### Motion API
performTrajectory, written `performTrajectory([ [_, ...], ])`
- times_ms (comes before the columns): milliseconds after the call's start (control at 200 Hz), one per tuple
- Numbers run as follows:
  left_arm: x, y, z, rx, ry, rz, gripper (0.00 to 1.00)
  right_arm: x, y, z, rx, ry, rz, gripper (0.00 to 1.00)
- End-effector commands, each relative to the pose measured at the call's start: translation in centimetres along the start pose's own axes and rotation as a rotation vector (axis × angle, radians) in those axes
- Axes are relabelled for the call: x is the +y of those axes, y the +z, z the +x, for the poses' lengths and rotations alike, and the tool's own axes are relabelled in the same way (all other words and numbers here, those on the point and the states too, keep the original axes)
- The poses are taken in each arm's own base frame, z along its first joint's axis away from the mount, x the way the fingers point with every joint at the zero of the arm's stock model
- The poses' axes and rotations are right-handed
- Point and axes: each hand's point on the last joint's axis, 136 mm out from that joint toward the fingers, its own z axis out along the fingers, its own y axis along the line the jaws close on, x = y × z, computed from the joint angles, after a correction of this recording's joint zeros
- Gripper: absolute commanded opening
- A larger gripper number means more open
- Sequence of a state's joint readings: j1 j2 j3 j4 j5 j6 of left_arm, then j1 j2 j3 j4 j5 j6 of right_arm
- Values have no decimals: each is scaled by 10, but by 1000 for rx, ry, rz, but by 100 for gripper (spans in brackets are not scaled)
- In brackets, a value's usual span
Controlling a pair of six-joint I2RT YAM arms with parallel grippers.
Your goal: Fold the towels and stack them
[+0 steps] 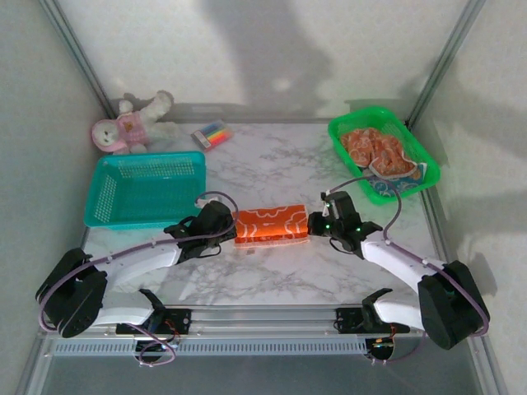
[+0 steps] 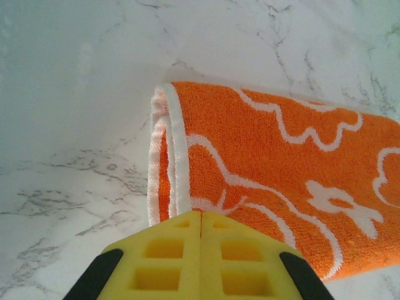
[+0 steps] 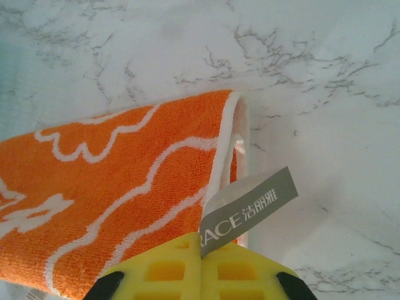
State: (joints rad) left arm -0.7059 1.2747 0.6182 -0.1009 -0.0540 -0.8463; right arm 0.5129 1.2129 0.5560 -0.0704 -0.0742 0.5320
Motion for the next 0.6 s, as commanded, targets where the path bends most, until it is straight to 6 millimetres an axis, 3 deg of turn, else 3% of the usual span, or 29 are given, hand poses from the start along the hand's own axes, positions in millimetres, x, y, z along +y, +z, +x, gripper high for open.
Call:
performTrajectory([
  [0, 6, 1, 3, -13, -11, -20, 0, -6, 7, 10, 26, 3, 28, 0],
  [596, 20, 10, 31, 37, 13, -47, 0, -19, 27, 30, 102, 0, 81, 0],
])
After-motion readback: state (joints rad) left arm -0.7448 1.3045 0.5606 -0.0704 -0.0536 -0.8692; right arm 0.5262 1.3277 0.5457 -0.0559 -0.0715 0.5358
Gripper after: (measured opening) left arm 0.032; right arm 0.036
